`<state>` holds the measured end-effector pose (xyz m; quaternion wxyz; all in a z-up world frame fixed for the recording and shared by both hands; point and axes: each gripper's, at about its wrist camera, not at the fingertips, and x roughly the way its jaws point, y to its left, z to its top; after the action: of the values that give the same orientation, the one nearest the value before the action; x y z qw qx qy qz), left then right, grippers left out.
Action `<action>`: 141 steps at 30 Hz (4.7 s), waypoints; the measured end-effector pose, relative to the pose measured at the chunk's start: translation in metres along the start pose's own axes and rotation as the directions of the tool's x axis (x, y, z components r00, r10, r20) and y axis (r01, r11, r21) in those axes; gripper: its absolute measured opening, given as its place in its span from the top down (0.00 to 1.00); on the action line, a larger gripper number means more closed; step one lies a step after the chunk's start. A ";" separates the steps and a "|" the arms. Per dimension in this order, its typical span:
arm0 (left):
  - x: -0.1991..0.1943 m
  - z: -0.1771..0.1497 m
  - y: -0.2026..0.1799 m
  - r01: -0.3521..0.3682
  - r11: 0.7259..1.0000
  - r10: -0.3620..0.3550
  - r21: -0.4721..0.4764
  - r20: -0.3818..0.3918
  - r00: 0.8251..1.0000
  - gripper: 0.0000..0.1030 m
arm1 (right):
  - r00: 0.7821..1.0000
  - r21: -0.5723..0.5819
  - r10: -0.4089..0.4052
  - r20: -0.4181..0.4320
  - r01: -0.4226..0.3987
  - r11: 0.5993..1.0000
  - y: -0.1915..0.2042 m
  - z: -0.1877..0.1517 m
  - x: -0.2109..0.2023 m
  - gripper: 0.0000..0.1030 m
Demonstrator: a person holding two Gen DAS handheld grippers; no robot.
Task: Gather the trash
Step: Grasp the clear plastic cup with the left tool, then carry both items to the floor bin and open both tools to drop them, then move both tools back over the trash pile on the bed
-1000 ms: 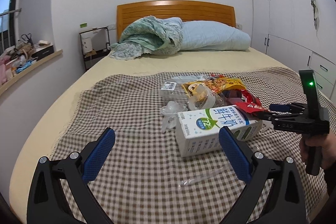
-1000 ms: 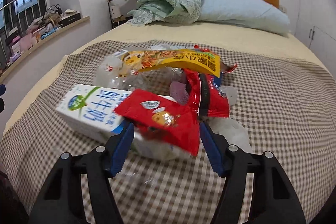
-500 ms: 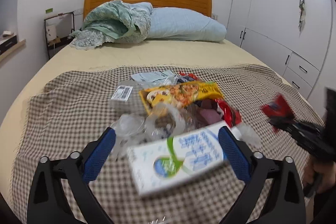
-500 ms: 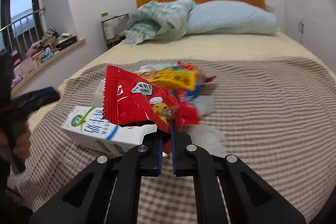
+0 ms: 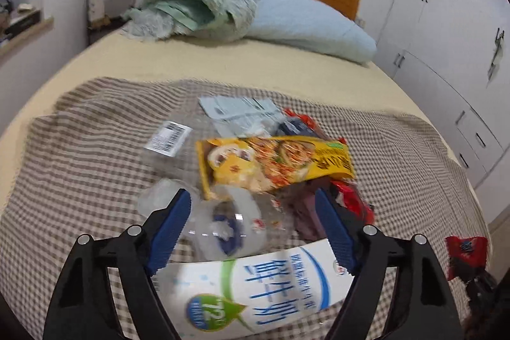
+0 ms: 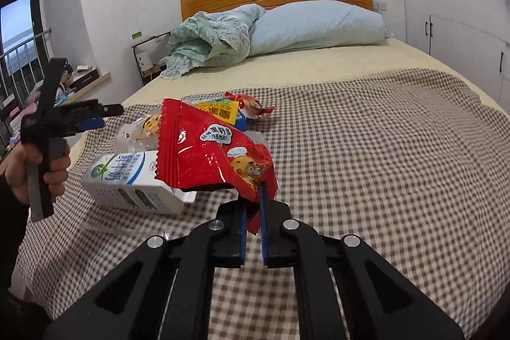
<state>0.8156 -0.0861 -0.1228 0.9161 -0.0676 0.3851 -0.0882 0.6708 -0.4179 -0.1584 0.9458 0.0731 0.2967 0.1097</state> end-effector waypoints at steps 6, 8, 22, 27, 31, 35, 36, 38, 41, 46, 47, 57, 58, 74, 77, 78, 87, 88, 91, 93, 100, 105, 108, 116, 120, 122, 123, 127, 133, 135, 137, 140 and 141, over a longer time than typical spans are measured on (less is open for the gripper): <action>0.033 -0.005 0.024 0.003 0.989 -0.019 -0.148 -0.111 0.994 0.88 | 0.999 0.031 0.030 -0.019 -0.029 0.999 -0.006 -0.013 0.001 0.93; 0.033 -0.008 0.032 0.054 0.978 -0.078 -0.202 -0.114 0.990 0.90 | 0.999 0.036 0.032 -0.031 -0.031 0.999 -0.005 -0.018 -0.001 0.93; -0.135 -0.002 -0.034 0.128 0.991 -0.129 0.036 0.038 0.991 1.00 | 0.999 0.079 0.044 -0.001 -0.044 0.996 0.015 -0.020 -0.073 0.93; -0.195 -0.034 -0.067 0.191 0.978 -0.193 0.086 0.016 0.981 1.00 | 1.000 0.100 0.015 0.004 -0.015 0.995 0.013 -0.036 -0.128 0.93; -0.236 -0.070 -0.109 0.267 0.949 -0.271 0.169 -0.001 0.963 1.00 | 0.999 0.124 -0.042 0.005 0.041 0.991 0.003 -0.062 -0.181 0.93; -0.263 -0.112 -0.166 0.353 0.892 -0.351 0.283 -0.061 0.935 1.00 | 0.993 0.190 -0.116 -0.003 0.115 0.975 -0.019 -0.101 -0.239 0.93; -0.268 -0.123 -0.180 0.364 0.877 -0.359 0.313 -0.075 0.930 1.00 | 0.991 0.206 -0.130 -0.007 0.129 0.970 -0.024 -0.112 -0.252 0.93; -0.272 -0.145 -0.205 0.389 0.849 -0.373 0.359 -0.116 0.921 1.00 | 0.986 0.232 -0.166 -0.034 0.169 0.958 -0.038 -0.138 -0.274 0.93; -0.272 -0.190 -0.246 0.451 0.803 -0.398 0.389 -0.214 0.892 1.00 | 0.971 0.280 -0.205 -0.120 0.231 0.932 -0.061 -0.184 -0.294 0.93; -0.247 -0.268 -0.299 0.561 0.704 -0.423 0.436 -0.378 0.824 1.00 | 0.928 0.330 -0.219 -0.300 0.316 0.889 -0.096 -0.280 -0.307 0.93; -0.238 -0.288 -0.312 0.582 0.683 -0.419 0.441 -0.416 0.807 1.00 | 0.919 0.337 -0.210 -0.333 0.324 0.884 -0.100 -0.296 -0.302 0.93; -0.156 -0.422 -0.368 0.637 0.579 -0.299 0.509 -0.594 0.747 1.00 | 0.787 0.461 -0.029 -0.616 0.390 0.797 -0.144 -0.469 -0.187 0.93; -0.151 -0.429 -0.369 0.646 0.565 -0.293 0.513 -0.608 0.738 1.00 | 0.772 0.468 0.000 -0.636 0.386 0.795 -0.144 -0.481 -0.169 0.93; -0.034 -0.560 -0.441 0.670 0.341 -0.032 0.659 -0.704 0.709 1.00 | 0.747 0.511 0.038 -0.664 0.416 0.752 -0.140 -0.526 -0.166 0.38; -0.004 -0.595 -0.449 0.649 0.301 0.033 0.699 -0.687 0.726 1.00 | 0.773 0.543 -0.019 -0.634 0.463 0.700 -0.154 -0.519 -0.205 0.37; 0.004 -0.607 -0.446 0.634 0.310 0.057 0.709 -0.679 0.732 1.00 | 0.776 0.550 -0.035 -0.630 0.477 0.685 -0.161 -0.517 -0.218 0.37; 0.084 -0.674 -0.408 0.554 0.345 0.193 0.758 -0.635 0.748 0.97 | 0.764 0.550 -0.082 -0.640 0.530 0.645 -0.170 -0.511 -0.250 0.37; 0.088 -0.676 -0.403 0.540 0.344 0.204 0.768 -0.623 0.756 0.95 | 0.761 0.548 -0.075 -0.645 0.528 0.648 -0.168 -0.511 -0.248 0.37; 0.108 -0.684 -0.391 0.507 0.328 0.290 0.797 -0.596 0.749 0.55 | 0.754 0.541 -0.052 -0.654 0.515 0.665 -0.158 -0.511 -0.236 0.37; 0.115 -0.677 -0.378 0.502 0.355 0.314 0.789 -0.606 0.731 0.50 | 0.750 0.529 -0.041 -0.660 0.502 0.684 -0.150 -0.507 -0.229 0.37; 0.097 -0.646 -0.376 0.499 0.435 0.361 0.750 -0.653 0.666 0.39 | 0.732 0.491 -0.056 -0.679 0.509 0.707 -0.147 -0.494 -0.213 0.37; 0.048 -0.616 -0.381 0.530 0.450 0.331 0.719 -0.685 0.649 0.32 | 0.711 0.456 -0.105 -0.695 0.549 0.700 -0.149 -0.478 -0.220 0.37; 0.018 -0.604 -0.384 0.532 0.432 0.292 0.728 -0.672 0.681 0.32 | 0.696 0.421 -0.141 -0.704 0.570 0.706 -0.149 -0.469 -0.227 0.37; -0.073 -0.546 -0.387 0.540 0.486 0.052 0.687 -0.639 0.767 0.32 | 0.636 0.283 -0.260 -0.726 0.621 0.731 -0.132 -0.436 -0.262 0.29; -0.130 -0.494 -0.375 0.525 0.517 -0.085 0.677 -0.569 0.818 0.32 | 0.652 0.231 -0.313 -0.691 0.610 0.758 -0.116 -0.408 -0.278 0.17; -0.169 -0.454 -0.363 0.518 0.518 -0.185 0.680 -0.502 0.845 0.32 | 0.662 0.181 -0.360 -0.657 0.603 0.777 -0.106 -0.383 -0.286 0.16; -0.184 -0.437 -0.356 0.512 0.525 -0.218 0.680 -0.474 0.853 0.28 | 0.676 0.162 -0.382 -0.630 0.595 0.787 -0.099 -0.366 -0.290 0.16; -0.240 -0.364 -0.306 0.465 0.607 -0.377 0.644 -0.282 0.882 0.08 | 0.764 0.117 -0.452 -0.460 0.557 0.822 -0.070 -0.289 -0.306 0.16; -0.276 -0.279 -0.220 0.358 0.764 -0.407 0.537 -0.030 0.913 0.07 | 0.874 0.089 -0.454 -0.174 0.473 0.877 -0.018 -0.176 -0.290 0.08; -0.274 -0.258 -0.188 0.311 0.816 -0.373 0.488 0.032 0.927 0.07 | 0.902 0.072 -0.422 -0.096 0.429 0.901 0.003 -0.144 -0.269 0.08; -0.273 -0.237 -0.162 0.260 0.858 -0.327 0.444 0.078 0.942 0.07 | 0.922 0.032 -0.387 -0.036 0.388 0.921 0.024 -0.112 -0.242 0.08; -0.263 -0.211 -0.117 0.177 0.916 -0.243 0.359 0.147 0.959 0.07 | 0.944 -0.004 -0.330 0.001 0.330 0.944 0.046 -0.080 -0.206 0.08; -0.260 -0.204 -0.104 0.160 0.926 -0.224 0.341 0.157 0.962 0.07 | 0.953 -0.015 -0.303 0.007 0.303 0.953 0.053 -0.071 -0.193 0.08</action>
<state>0.4785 -0.1436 -0.0640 0.9345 0.0383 0.2662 -0.2331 0.4667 -0.4102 -0.1004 0.9527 0.0196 0.3013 -0.0347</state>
